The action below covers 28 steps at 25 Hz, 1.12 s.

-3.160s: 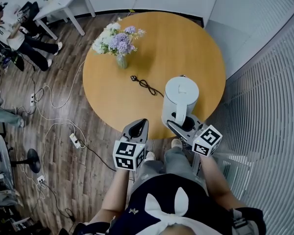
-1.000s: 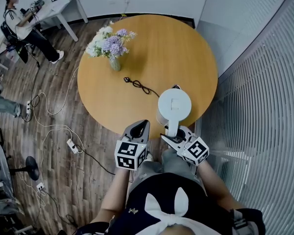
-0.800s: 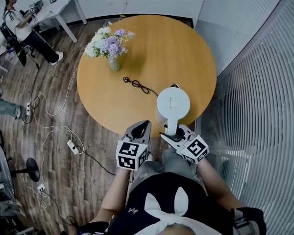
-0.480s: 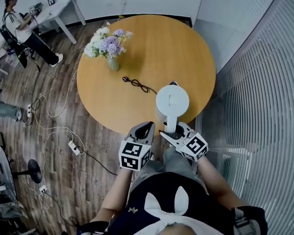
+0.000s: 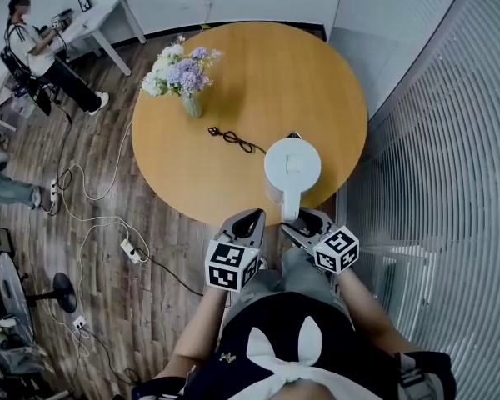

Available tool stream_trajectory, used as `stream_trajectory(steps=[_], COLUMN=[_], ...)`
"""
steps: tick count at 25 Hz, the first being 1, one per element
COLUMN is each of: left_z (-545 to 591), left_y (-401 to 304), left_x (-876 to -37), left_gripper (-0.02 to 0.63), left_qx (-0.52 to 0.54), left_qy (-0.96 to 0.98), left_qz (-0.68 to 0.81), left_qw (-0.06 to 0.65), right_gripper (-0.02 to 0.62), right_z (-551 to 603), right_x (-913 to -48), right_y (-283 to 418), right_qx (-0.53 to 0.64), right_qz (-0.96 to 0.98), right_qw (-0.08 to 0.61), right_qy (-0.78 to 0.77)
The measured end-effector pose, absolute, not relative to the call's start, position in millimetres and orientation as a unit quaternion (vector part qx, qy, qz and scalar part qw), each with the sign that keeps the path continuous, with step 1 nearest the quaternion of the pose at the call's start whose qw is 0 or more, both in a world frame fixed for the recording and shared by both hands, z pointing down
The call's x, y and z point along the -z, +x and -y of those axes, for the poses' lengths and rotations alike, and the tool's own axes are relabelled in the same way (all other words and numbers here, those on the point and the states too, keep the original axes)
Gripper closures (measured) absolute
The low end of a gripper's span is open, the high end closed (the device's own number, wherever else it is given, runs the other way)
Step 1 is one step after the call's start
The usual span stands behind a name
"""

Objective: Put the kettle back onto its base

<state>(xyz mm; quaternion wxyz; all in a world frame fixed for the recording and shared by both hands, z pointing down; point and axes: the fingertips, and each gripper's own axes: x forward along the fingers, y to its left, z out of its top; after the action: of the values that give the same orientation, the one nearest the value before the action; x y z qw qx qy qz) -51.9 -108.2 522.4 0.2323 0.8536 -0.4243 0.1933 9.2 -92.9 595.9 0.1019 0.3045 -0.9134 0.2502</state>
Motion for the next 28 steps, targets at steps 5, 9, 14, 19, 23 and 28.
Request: stream_trajectory(steps=[5, 9, 14, 19, 23, 28], left_z=[109, 111, 119, 127, 127, 125], left_y=[-49, -49, -45, -34, -22, -8], left_x=[-519, -510, -490, -459, -438, -421], left_gripper=[0.58, 0.58, 0.58, 0.58, 0.58, 0.58], left_qx=[-0.188, -0.177, -0.162, -0.139, -0.126, -0.118], left_qy=[0.855, 0.857, 0.864, 0.875, 0.882, 0.893], left_qz=[0.426, 0.427, 0.428, 0.429, 0.423, 0.41], left_qw=[0.229, 0.226, 0.21, 0.179, 0.162, 0.142], right_gripper=[0.379, 0.38, 0.508, 0.557, 0.571, 0.572], right_z=[91, 92, 108, 115, 117, 118], right_x=[-553, -507, -456, -428, -426, -420], right_y=[25, 36, 56, 60, 53, 50], right_qx=[-0.227, -0.193, -0.131, -0.097, -0.095, -0.088], right_qz=[0.919, 0.924, 0.912, 0.903, 0.899, 0.896], right_qw=[0.068, 0.035, 0.0, -0.011, 0.008, 0.021], right_qy=[0.315, 0.329, 0.388, 0.418, 0.426, 0.435])
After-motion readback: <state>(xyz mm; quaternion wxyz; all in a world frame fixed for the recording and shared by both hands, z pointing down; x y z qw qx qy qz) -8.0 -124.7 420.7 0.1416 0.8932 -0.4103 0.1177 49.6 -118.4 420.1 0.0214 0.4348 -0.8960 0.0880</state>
